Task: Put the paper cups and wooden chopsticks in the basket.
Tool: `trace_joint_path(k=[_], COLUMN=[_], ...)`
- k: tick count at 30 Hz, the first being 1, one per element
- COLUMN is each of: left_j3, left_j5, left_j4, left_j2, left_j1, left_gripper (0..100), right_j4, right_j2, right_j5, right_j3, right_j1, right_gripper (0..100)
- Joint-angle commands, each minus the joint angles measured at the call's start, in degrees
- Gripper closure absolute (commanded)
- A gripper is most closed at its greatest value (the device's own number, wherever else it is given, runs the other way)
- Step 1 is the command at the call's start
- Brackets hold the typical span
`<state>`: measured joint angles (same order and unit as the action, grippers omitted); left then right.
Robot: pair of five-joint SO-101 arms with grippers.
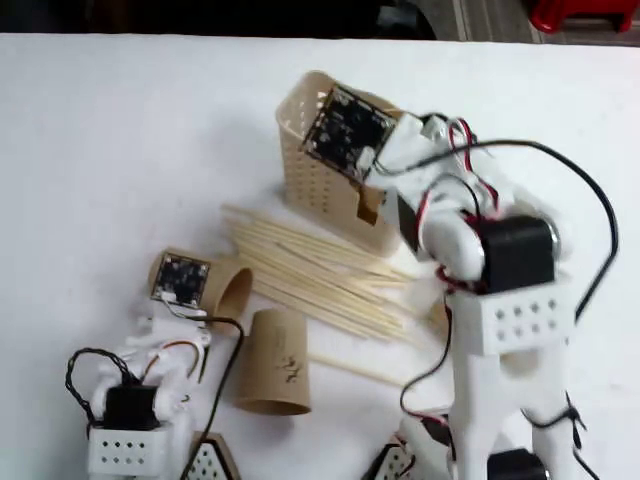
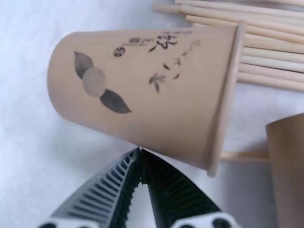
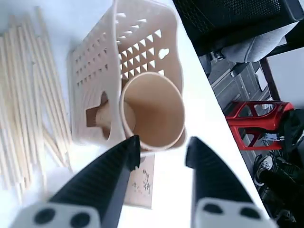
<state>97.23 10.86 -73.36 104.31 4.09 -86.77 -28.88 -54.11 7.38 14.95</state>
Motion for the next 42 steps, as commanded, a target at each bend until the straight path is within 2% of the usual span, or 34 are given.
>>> trace_joint_path(k=[1,4,10,13,20,26,32,34,39,42], left_j3=[-0.26,-0.26,-0.26,-0.26,-0.26,-0.26,-0.26,-0.26,-0.26,-0.26], left_j5=[-0.44,-0.44,-0.44,-0.44,-0.44,-0.44,-0.44,-0.44,-0.44,-0.44], left_j4=[-0.26,-0.26,-0.26,-0.26,-0.26,-0.26,-0.26,-0.26,-0.26,-0.26], left_j2=[0.04,0.04,0.04,0.04,0.04,0.04,0.04,0.04,0.04,0.04], left_j1=[0.13,0.13,0.13,0.13,0.13,0.13,0.13,0.13,0.13,0.13], left_gripper=[98,98,98,98,98,98,98,98,98,98], right_j4=[-5.14,-9.54,-11.38,-11.30,-11.30,-11.30,-9.19,-7.52,0.75,2.59], right_j2=[-6.73,-9.54,-11.30,-11.74,-11.82,-16.04,-24.66,-26.86,-29.85,-29.05], right_j5=[0.26,2.20,23.21,29.63,30.68,30.59,31.12,31.38,36.84,37.10], right_j3=[2.02,1.93,-1.32,-6.95,-17.93,-30.07,-41.23,-46.24,-58.11,-61.36], right_j1=[-3.38,-8.40,-21.76,-27.56,-37.14,-40.40,-40.31,-40.40,-42.68,-42.59], right_gripper=[88.6,89.4,89.4,89.4,89.6,89.6,88.9,85.4,69.0,68.4])
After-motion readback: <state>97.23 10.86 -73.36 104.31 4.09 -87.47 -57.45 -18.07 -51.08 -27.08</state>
